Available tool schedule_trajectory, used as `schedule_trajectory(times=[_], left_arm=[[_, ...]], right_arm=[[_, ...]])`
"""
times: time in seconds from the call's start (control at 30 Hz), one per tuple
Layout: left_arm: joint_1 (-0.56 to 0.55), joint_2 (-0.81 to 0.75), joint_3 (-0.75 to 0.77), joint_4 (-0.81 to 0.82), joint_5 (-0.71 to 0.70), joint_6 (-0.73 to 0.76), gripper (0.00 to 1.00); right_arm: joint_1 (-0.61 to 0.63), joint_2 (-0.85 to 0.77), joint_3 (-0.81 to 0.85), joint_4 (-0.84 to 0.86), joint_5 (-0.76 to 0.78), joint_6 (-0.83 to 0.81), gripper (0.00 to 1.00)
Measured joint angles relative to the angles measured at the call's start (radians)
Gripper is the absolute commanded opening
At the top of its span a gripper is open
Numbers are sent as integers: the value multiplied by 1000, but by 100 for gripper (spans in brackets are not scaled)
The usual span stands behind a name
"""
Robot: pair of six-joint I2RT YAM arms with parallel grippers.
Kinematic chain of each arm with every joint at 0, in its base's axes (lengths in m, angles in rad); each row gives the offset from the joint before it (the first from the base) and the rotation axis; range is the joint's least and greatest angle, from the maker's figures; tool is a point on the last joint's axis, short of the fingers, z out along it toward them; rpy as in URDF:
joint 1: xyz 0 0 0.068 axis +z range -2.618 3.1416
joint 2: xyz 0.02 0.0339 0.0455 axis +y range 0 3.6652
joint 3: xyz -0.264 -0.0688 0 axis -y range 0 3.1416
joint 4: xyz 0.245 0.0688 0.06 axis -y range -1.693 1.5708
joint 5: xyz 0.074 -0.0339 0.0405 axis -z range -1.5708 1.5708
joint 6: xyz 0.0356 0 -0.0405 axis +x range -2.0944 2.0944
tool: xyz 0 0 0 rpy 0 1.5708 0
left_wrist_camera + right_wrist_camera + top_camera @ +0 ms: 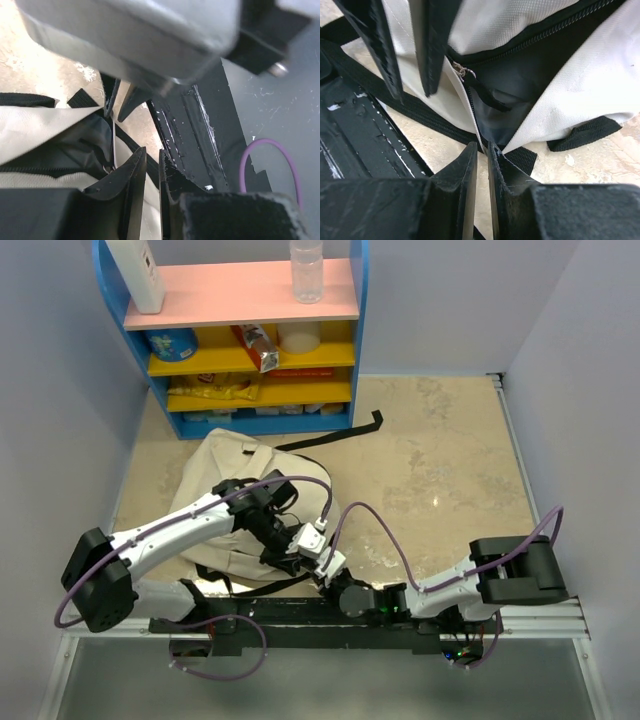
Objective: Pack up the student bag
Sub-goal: Adjust the student bag at the center of the board.
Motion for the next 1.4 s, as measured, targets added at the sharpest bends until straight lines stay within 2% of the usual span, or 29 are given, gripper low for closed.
schedule_trajectory(times=[0.33,0.53,0.77,0.97,1.03,1.17,1.3,1.4], left_arm=[[-51,59,1,124,-79,-41,19],[-51,42,11,143,-167,-75,19],[-51,-164,10,81,-253,-92,19],[-51,-192,-27,64,-268,-100,19],[-51,-192,-32,50,-272,-99,19],[-51,-195,-31,34,-274,-98,18],[-51,-207,-31,19,-282,-96,18],[-51,-218,-31,12,-288,-96,18]], right_arm=[[13,98,-1,96,29,43,16],[15,95,-5,108,12,52,28],[19,-239,-23,3,-48,-23,31],[-17,-380,8,-131,-92,-121,30],[-50,-413,23,-174,-127,-156,33],[-214,-447,74,-275,-333,-251,39],[-348,-412,143,-368,-505,-330,43],[-391,-360,196,-417,-612,-380,45]])
